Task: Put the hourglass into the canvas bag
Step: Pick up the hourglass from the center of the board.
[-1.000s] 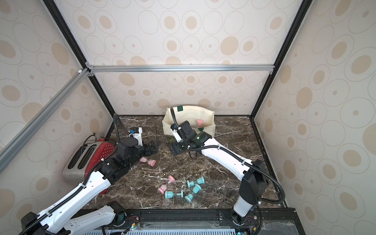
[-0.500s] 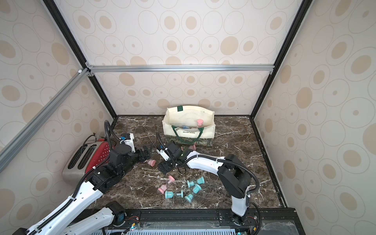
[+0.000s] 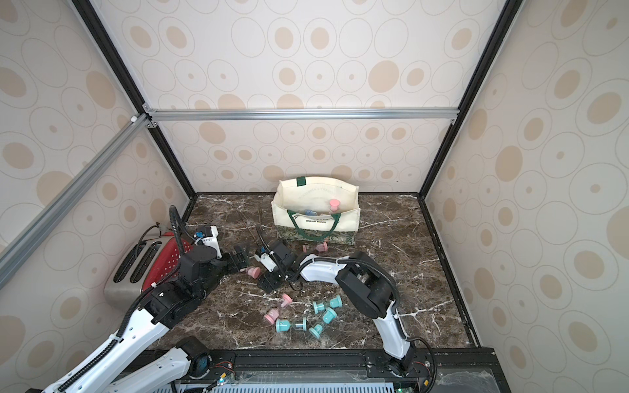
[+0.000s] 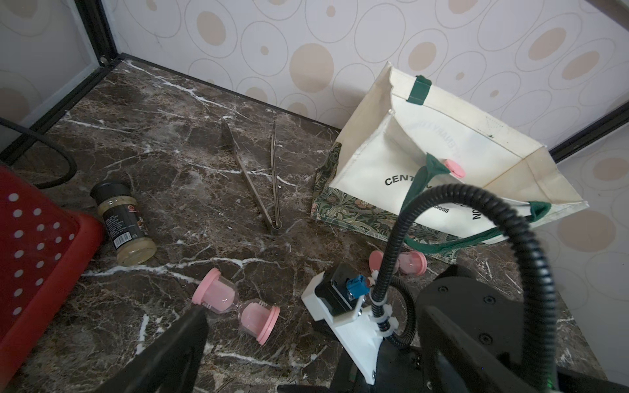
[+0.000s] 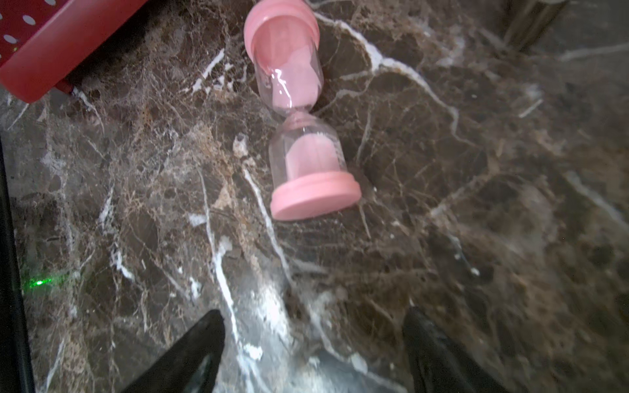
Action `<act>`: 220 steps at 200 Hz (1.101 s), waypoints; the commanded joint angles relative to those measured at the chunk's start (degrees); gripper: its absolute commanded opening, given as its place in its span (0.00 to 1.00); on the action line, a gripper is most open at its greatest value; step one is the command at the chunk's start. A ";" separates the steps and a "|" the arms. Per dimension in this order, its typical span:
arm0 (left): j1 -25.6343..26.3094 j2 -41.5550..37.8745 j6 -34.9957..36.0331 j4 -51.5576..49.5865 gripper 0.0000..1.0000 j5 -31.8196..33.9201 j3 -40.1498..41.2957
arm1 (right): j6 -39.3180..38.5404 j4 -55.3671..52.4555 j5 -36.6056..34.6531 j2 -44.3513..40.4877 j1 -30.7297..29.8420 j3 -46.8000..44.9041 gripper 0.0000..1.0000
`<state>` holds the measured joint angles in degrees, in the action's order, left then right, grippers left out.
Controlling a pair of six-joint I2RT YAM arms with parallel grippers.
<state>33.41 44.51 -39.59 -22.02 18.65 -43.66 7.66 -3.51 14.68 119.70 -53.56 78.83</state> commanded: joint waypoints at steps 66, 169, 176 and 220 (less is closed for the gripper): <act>-0.45 -1.84 -1.93 -0.57 0.97 4.11 1.59 | -3.22 2.48 0.32 8.93 -0.14 9.06 0.82; -0.48 -1.80 -1.71 0.05 0.97 3.85 1.39 | -2.59 1.19 1.07 11.53 -0.23 7.87 0.58; -0.46 -1.84 -1.71 0.16 0.98 3.80 1.45 | -2.41 1.54 0.97 11.27 -0.23 7.30 0.57; -0.58 -1.66 -1.75 0.31 0.98 3.24 1.33 | -1.32 2.16 1.64 9.23 -0.22 6.87 0.44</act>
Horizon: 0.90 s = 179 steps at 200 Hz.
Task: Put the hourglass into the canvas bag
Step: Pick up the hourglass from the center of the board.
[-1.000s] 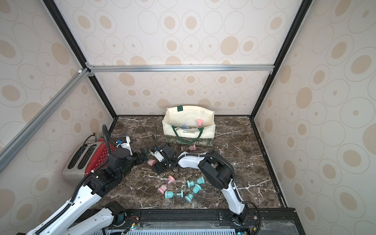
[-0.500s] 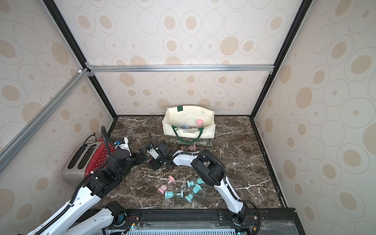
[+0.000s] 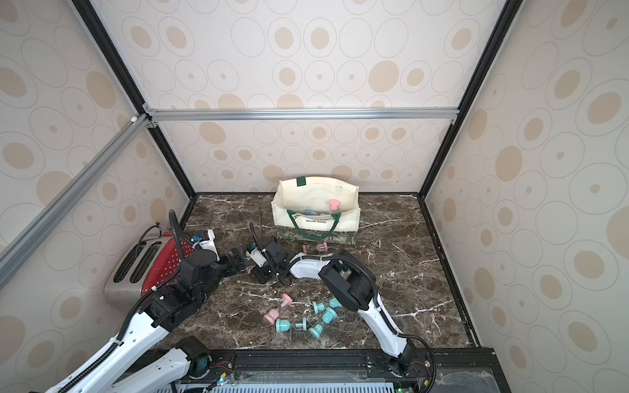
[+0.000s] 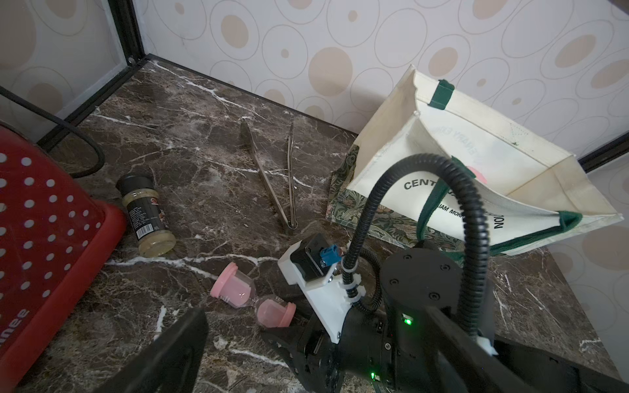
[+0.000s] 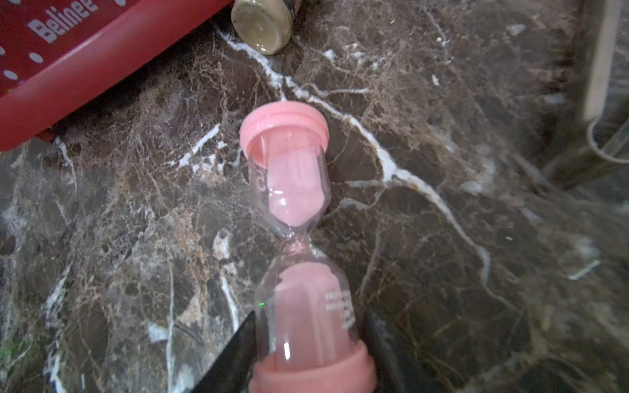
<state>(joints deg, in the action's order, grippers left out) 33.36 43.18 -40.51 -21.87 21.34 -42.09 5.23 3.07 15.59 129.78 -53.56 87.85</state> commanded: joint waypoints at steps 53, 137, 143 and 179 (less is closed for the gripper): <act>-0.49 -0.03 -0.88 0.77 0.97 -0.42 -0.67 | 2.63 -4.64 -0.20 -5.10 -0.23 -2.17 0.31; -0.49 0.28 0.77 0.86 0.97 -2.09 -3.30 | 4.52 -12.52 -4.59 -13.22 -0.05 -1.67 0.19; -0.50 0.33 0.91 0.86 0.97 -2.10 -3.47 | 4.73 -13.10 -4.96 -13.94 -0.05 -1.72 0.18; -0.49 0.57 1.32 1.11 0.97 -2.66 -4.13 | 5.53 -16.92 -8.14 -18.55 0.12 -1.39 0.13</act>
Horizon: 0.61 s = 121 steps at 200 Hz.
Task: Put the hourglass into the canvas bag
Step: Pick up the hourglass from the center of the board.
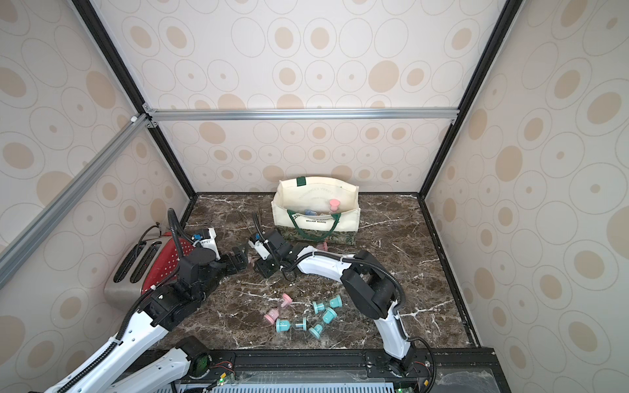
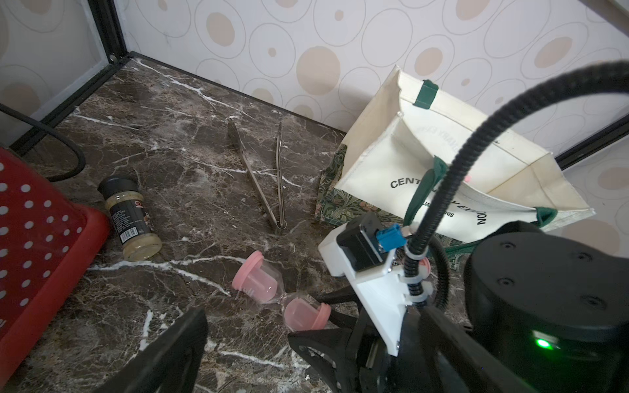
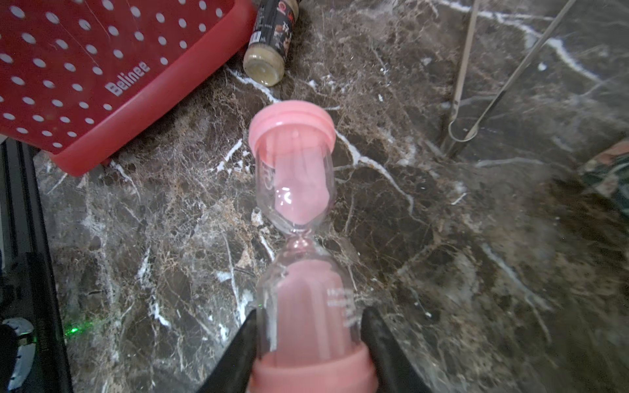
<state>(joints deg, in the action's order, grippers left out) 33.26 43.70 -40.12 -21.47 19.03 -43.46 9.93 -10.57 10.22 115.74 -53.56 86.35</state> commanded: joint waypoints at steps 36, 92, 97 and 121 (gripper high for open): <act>-0.38 -0.02 1.42 0.91 0.97 -1.60 -4.54 | 1.97 -6.60 -3.63 -8.50 0.89 1.39 0.11; -0.38 -1.56 1.40 4.25 0.97 -3.54 -5.76 | 6.18 -9.41 1.20 -14.93 5.61 3.19 0.06; -0.38 -1.47 1.49 4.48 0.98 -3.72 -5.94 | 6.08 -9.69 0.83 -15.62 5.95 3.36 0.06; -0.38 -0.32 1.87 5.97 0.98 -4.91 -6.62 | 5.73 -12.62 -0.15 -17.27 8.37 5.65 0.05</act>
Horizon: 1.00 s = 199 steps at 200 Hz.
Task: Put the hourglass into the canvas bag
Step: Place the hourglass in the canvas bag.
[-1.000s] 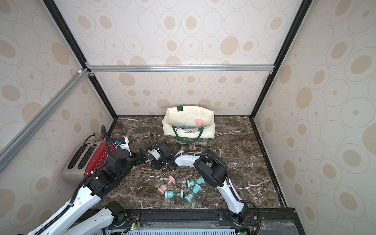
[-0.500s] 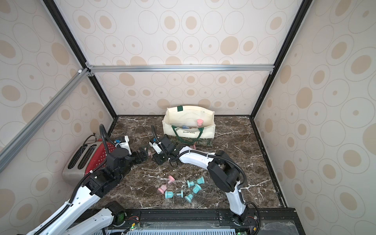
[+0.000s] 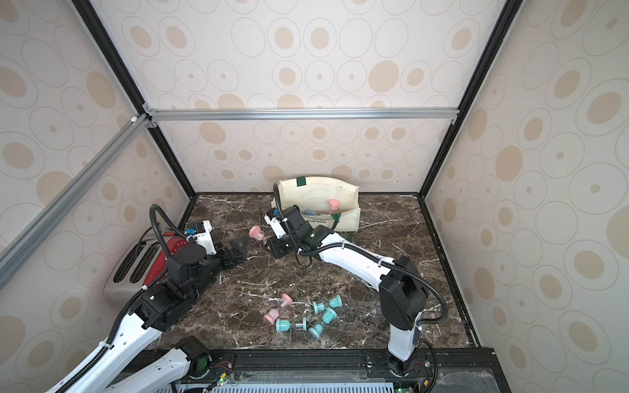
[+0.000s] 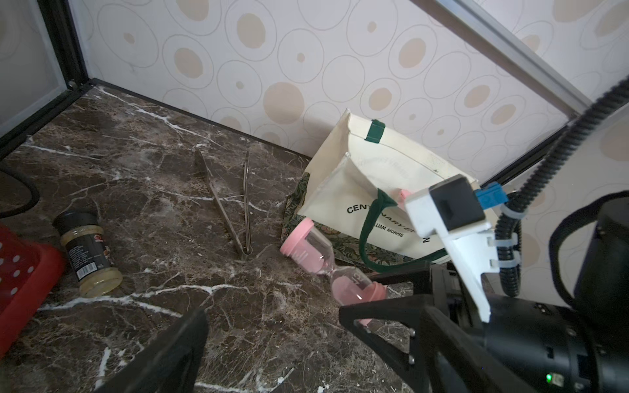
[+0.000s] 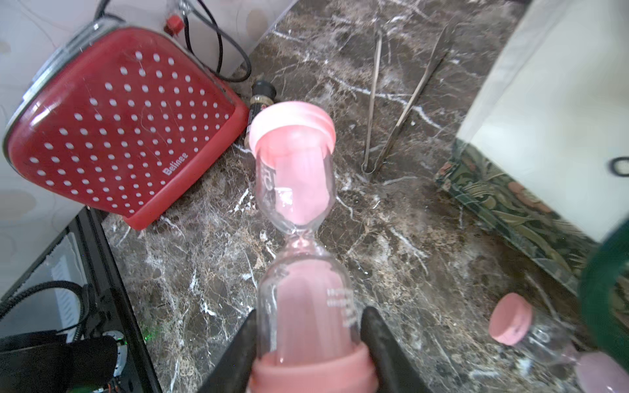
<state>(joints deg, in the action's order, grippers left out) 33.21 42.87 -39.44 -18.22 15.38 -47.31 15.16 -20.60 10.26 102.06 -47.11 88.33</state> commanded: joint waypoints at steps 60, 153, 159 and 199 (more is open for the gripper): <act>-0.32 6.49 2.44 7.71 0.98 -5.60 -4.29 | 1.19 -8.56 0.46 -4.89 12.21 8.71 0.04; -0.34 16.27 3.18 13.06 0.97 -11.01 -6.03 | -0.36 -15.91 -1.17 5.71 22.50 18.24 0.03; -0.32 16.88 3.23 13.33 0.97 -11.35 -6.24 | -0.74 -16.81 -1.69 6.90 22.58 19.33 0.03; -0.34 19.96 3.67 14.08 0.98 -13.41 -7.46 | -2.35 -20.88 -3.40 14.07 22.89 25.31 0.03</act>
<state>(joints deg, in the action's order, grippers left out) 33.21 61.91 -37.26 -6.17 3.81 -51.68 14.52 -37.45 7.94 112.95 -24.32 109.43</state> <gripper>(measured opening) 0.975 0.429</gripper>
